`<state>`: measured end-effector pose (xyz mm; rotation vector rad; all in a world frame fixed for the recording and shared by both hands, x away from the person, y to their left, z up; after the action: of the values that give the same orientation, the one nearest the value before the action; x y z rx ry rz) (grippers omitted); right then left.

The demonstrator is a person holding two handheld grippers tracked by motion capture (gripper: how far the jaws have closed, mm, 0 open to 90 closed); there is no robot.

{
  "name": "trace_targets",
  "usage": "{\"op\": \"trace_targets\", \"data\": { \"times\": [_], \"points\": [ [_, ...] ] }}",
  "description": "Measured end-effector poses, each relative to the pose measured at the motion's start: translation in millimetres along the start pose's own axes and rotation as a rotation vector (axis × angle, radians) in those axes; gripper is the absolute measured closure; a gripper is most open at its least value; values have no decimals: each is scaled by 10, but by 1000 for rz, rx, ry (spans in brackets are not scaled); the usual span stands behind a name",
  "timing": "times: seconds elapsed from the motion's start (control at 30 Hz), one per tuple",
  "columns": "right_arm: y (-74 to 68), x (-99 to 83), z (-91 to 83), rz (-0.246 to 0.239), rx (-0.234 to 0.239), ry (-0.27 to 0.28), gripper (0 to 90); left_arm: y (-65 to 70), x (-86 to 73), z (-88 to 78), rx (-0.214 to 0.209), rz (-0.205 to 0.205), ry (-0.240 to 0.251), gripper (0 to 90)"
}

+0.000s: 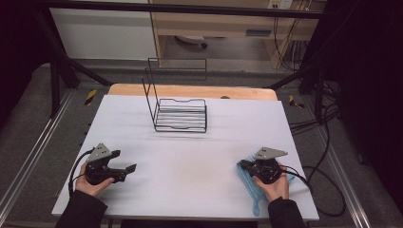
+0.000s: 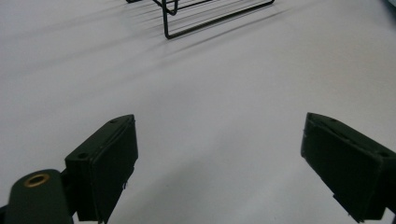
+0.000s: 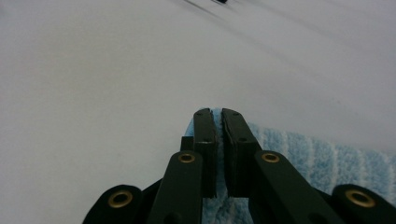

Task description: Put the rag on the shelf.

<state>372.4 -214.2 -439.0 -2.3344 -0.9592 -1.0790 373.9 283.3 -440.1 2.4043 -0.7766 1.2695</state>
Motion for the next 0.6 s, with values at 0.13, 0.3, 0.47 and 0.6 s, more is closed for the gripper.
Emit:
{"op": "trace_targets", "data": {
  "times": [0.13, 0.3, 0.47, 0.6],
  "points": [
    [-83, 53, 60, -21, 33, 8, 855, -3, 0, 1, 2, -1, -1, 110],
    [-188, 137, 141, -27, 83, 26, 855, -6, -1, 1, 6, -3, -3, 110],
    [-317, 214, 239, -42, 122, 26, 854, -6, -1, 6, 10, -7, -3, 110],
    [-426, 270, 321, -47, 156, 29, 854, -8, -1, 6, 13, -7, -5, 110]
  ]
}}
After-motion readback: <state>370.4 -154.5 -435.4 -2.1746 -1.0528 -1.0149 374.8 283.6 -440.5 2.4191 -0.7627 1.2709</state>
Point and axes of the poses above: each handheld gripper's, and its own axes: z roughly forward along the jaws, x roughly out of its top, y roughly to its right, the point moved 2 cm from there along z, roughly forward along the jaws, and after that the axes turned 4 degrees about x, right-handed, at the moved point
